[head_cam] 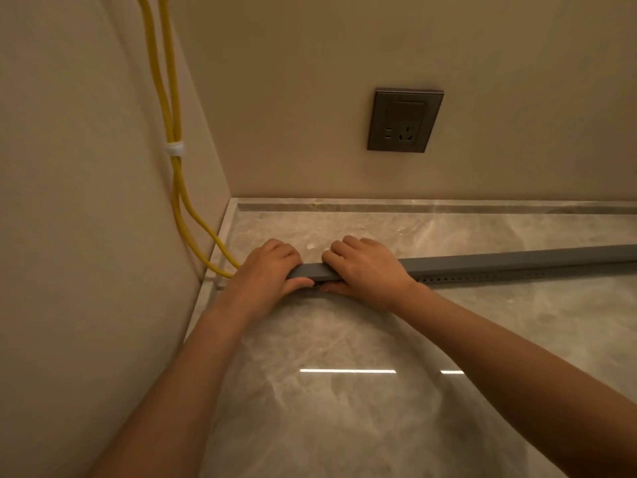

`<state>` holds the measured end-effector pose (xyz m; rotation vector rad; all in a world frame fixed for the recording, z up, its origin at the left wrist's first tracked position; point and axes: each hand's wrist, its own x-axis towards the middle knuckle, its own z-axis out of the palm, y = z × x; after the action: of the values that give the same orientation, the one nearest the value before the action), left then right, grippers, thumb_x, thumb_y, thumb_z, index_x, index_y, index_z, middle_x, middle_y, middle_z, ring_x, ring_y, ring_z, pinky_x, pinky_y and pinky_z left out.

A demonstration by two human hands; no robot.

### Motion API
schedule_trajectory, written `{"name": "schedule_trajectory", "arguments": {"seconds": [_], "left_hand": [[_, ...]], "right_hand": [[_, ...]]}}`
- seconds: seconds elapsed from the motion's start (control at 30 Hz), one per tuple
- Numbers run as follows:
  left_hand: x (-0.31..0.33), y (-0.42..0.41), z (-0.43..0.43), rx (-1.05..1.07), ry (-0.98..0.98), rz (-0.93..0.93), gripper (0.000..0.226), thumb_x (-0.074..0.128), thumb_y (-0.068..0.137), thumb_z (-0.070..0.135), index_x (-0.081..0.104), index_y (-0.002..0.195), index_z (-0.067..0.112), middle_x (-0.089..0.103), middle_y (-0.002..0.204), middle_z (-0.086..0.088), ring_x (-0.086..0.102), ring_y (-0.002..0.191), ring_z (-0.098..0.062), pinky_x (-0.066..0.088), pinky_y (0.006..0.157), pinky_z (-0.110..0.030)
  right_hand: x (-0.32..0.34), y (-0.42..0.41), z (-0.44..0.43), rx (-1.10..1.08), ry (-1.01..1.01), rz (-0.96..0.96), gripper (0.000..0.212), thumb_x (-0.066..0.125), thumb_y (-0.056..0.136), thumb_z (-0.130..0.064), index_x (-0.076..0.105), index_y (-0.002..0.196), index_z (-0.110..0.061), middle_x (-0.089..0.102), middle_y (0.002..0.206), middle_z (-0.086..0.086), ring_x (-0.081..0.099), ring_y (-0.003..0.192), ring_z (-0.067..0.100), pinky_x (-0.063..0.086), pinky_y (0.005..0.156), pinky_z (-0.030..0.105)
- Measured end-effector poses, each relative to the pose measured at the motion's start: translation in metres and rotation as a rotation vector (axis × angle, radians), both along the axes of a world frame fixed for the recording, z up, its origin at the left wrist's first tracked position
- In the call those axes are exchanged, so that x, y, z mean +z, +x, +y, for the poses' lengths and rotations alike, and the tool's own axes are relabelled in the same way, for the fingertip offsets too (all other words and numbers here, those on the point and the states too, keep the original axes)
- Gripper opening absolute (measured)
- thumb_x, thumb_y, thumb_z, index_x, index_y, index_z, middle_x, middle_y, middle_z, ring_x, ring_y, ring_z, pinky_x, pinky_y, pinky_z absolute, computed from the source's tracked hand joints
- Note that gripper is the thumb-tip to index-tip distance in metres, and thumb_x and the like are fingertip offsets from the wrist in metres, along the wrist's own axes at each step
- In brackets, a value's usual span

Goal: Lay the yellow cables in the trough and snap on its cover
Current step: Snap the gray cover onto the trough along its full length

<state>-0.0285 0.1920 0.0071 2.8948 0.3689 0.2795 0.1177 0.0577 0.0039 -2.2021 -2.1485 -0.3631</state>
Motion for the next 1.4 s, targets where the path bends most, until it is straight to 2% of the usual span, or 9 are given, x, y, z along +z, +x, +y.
{"name": "schedule_trajectory", "arguments": {"seconds": [0.1,0.3,0.57,0.67,0.83,0.97,1.13,1.23,1.4], "left_hand": [[-0.004,0.0,0.002,0.003,-0.013,-0.057,0.037,0.063,0.084,0.036,0.065,0.104,0.005,0.063,0.107,-0.008,0.05,0.104,-0.023,0.043,0.09,-0.034],[-0.009,-0.012,-0.001,0.091,-0.025,-0.239,0.034,0.066,0.083,0.03,0.065,0.11,0.009,0.065,0.103,-0.007,0.053,0.101,-0.025,0.043,0.089,-0.036],[-0.013,-0.037,-0.018,0.712,-0.441,-0.859,0.035,0.061,0.087,0.008,0.05,0.12,-0.001,0.051,0.117,-0.017,0.047,0.106,-0.017,0.033,0.089,-0.006],[-0.004,-0.03,-0.023,0.845,-0.462,-0.899,0.048,0.064,0.084,0.009,0.043,0.125,-0.004,0.045,0.121,-0.02,0.048,0.108,-0.028,0.036,0.089,-0.019],[0.021,-0.012,-0.021,0.963,-0.693,-0.94,0.065,0.064,0.085,0.014,0.029,0.137,0.0,0.035,0.138,-0.016,0.041,0.125,-0.026,0.035,0.104,-0.026],[0.039,0.005,-0.002,0.944,-0.662,-0.842,0.067,0.06,0.088,0.017,0.023,0.142,0.0,0.033,0.145,-0.016,0.036,0.132,-0.027,0.031,0.109,-0.032],[0.037,0.015,0.02,1.018,-1.132,-0.77,0.015,0.044,0.096,0.015,0.048,0.109,0.009,0.062,0.109,-0.011,0.063,0.095,-0.022,0.05,0.082,-0.033],[0.029,0.013,0.015,0.944,-1.248,-0.812,0.022,0.029,0.101,0.012,0.05,0.107,0.009,0.063,0.078,-0.004,0.063,0.065,-0.013,0.052,0.064,-0.024],[0.012,-0.001,0.005,0.861,-1.263,-0.795,0.028,0.033,0.101,0.024,0.057,0.094,0.01,0.067,0.073,-0.002,0.065,0.054,-0.002,0.05,0.052,-0.019]], "right_hand": [[-0.004,0.0,0.007,-0.034,-0.06,0.012,0.049,0.043,0.089,-0.055,0.049,0.116,-0.014,0.06,0.107,0.006,0.056,0.093,0.025,0.043,0.07,0.037],[-0.006,0.003,0.014,-0.063,-0.102,0.041,0.05,0.046,0.085,-0.06,0.049,0.104,-0.014,0.063,0.097,0.006,0.059,0.084,0.024,0.034,0.056,0.033],[0.009,0.012,0.008,-0.087,-0.118,0.058,0.049,0.043,0.082,-0.065,0.047,0.101,-0.02,0.063,0.097,0.001,0.057,0.081,0.02,0.033,0.057,0.028],[0.019,0.015,0.002,-0.088,-0.089,0.038,0.047,0.043,0.083,-0.063,0.047,0.1,-0.019,0.062,0.094,0.001,0.057,0.078,0.019,0.035,0.055,0.029],[0.031,0.018,-0.011,-0.064,-0.048,0.064,0.049,0.046,0.079,-0.064,0.05,0.093,-0.017,0.062,0.084,0.001,0.054,0.068,0.017,0.032,0.051,0.027],[0.036,0.02,-0.018,-0.068,-0.031,0.058,0.048,0.049,0.078,-0.063,0.051,0.091,-0.017,0.062,0.081,0.002,0.055,0.066,0.019,0.033,0.049,0.027],[0.036,0.022,-0.021,-0.074,-0.019,0.027,0.05,0.049,0.076,-0.065,0.05,0.088,-0.017,0.061,0.077,0.0,0.054,0.063,0.019,0.026,0.048,0.026],[0.033,0.024,-0.019,-0.091,-0.028,0.028,0.05,0.047,0.077,-0.066,0.049,0.09,-0.018,0.061,0.08,0.0,0.055,0.067,0.02,0.028,0.05,0.027],[0.031,0.027,-0.016,-0.105,-0.041,0.008,0.051,0.045,0.077,-0.067,0.048,0.092,-0.019,0.062,0.083,-0.001,0.056,0.069,0.019,0.029,0.051,0.027]]}}
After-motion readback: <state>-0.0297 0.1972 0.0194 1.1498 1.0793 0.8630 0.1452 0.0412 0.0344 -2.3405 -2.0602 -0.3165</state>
